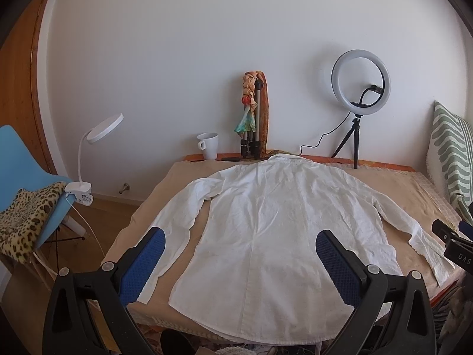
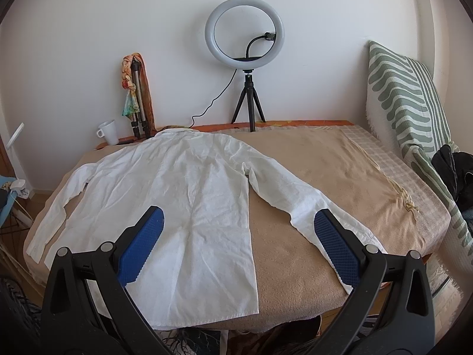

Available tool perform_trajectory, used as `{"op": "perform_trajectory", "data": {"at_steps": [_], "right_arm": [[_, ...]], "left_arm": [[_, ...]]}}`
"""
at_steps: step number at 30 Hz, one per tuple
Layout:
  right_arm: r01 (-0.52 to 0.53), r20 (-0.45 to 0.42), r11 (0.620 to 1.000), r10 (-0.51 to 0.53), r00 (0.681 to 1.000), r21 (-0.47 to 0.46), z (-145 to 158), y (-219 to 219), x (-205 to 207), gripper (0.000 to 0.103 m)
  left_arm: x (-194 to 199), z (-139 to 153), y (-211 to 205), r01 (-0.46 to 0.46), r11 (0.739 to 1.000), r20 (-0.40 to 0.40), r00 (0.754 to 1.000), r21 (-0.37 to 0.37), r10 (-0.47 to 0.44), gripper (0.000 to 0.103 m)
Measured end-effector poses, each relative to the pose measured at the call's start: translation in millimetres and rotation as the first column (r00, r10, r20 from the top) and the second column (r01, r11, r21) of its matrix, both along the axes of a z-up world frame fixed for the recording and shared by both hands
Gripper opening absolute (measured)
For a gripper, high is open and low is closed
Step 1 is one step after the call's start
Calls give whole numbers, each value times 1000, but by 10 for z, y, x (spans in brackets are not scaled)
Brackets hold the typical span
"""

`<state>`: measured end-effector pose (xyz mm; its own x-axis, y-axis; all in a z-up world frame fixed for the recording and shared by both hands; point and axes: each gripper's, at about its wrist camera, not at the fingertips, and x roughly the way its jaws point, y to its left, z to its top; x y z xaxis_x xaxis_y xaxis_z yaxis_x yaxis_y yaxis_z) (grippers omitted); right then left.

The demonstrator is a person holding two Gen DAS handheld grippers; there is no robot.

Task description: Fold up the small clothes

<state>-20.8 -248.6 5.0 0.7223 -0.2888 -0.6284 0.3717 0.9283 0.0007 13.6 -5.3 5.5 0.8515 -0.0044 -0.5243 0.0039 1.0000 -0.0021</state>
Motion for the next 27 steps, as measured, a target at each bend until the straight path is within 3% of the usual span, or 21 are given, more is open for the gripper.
{"op": "perform_trajectory", "data": {"at_steps": [16,20,27], "right_arm": [[-136,17,991,136,991,-5,61,319,595,103],[-182,34,983,183,983,-6,136,444,817,103],[-274,70,962,274,959,-19,197,703,1285,103]], "left_arm": [[294,-175,569,-92,994,-20,995,53,93,101],[425,-209,733,-87,993,-15,996,81,88,92],[792,-406,1178,-60,998,-92,994,23,62,82]]}}
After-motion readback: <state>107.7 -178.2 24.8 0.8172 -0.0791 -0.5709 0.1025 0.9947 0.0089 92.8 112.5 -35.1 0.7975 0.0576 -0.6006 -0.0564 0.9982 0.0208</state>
